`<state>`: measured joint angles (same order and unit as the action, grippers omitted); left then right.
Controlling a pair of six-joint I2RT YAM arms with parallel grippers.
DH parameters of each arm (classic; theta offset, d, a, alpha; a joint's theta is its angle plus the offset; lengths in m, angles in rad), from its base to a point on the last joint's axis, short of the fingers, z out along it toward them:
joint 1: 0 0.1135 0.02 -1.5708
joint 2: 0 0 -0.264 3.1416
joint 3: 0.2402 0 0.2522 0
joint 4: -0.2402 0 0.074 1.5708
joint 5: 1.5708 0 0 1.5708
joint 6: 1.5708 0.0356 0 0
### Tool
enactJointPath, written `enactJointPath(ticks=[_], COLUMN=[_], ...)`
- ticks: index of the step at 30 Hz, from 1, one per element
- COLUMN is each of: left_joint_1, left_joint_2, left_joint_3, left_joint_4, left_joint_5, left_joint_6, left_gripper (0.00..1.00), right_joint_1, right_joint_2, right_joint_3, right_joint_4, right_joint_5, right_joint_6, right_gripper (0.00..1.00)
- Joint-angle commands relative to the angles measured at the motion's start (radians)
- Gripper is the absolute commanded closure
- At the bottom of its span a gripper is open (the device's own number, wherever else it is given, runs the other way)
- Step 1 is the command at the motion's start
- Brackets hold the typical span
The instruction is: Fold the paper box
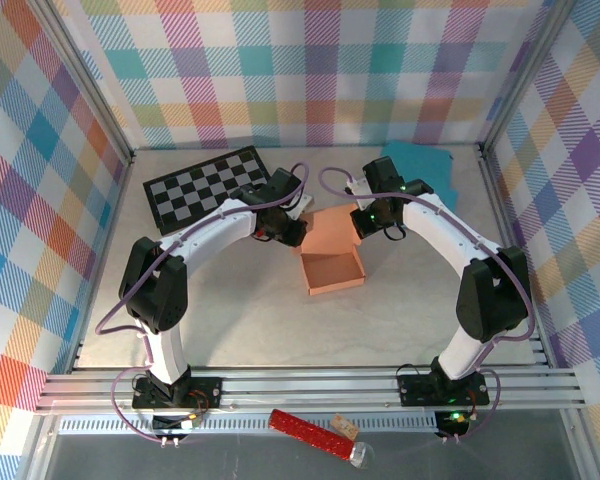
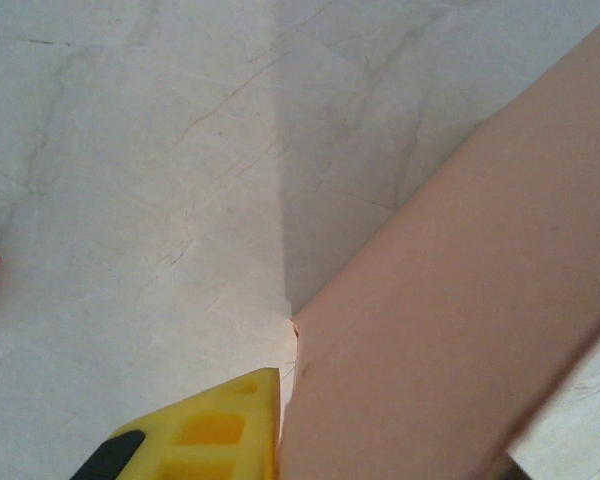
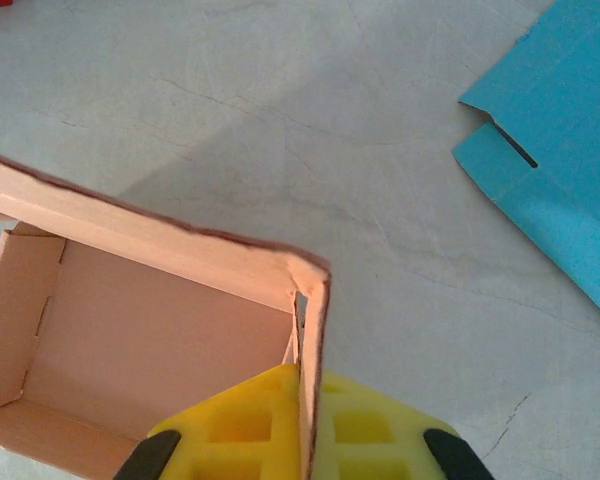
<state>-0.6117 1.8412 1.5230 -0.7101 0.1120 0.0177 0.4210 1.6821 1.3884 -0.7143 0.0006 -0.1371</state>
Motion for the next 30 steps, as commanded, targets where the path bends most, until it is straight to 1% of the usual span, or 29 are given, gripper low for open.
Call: enactJointPath(ticks=[1, 3, 9, 11, 15, 18, 26, 30], left_joint_1=[0.006, 0.006, 0.007, 0.006, 0.004, 0.004, 0.019, 0.051], left_joint_2=[-0.028, -0.030, -0.020, -0.012, 0.000, 0.000, 0.050, 0.053], left_joint_3=[0.019, 0.016, 0.029, 0.048, 0.076, 0.084, 0.142, 0.105], left_joint_4=[-0.044, -0.049, -0.043, -0.047, -0.047, -0.034, -0.015, 0.090], left_joint_5=[0.008, 0.008, 0.000, -0.019, -0.071, -0.123, -0.213, -0.181], left_joint_6=[0.006, 0.005, -0.018, -0.048, -0.115, -0.171, -0.271, -0.285], left_gripper=[0.81, 0.82, 0.95, 1.00, 1.00, 1.00, 1.00, 1.00], right_joint_1=[0.012, 0.018, 0.033, 0.039, 0.057, 0.077, 0.130, 0.139], right_joint_2=[-0.029, -0.029, -0.028, -0.033, -0.045, -0.045, -0.012, -0.025], right_joint_3=[-0.010, -0.010, -0.012, -0.017, -0.029, -0.026, -0.034, -0.085], right_joint_4=[0.009, 0.010, 0.018, 0.027, 0.055, 0.075, 0.201, 0.352], right_joint_5=[0.003, 0.002, 0.009, 0.009, 0.000, 0.006, 0.090, 0.105], right_joint_6=[0.019, 0.019, 0.031, 0.074, 0.131, 0.204, 0.410, 0.440], right_gripper=[1.00, 1.00, 1.00, 1.00, 1.00, 1.00, 1.00, 1.00])
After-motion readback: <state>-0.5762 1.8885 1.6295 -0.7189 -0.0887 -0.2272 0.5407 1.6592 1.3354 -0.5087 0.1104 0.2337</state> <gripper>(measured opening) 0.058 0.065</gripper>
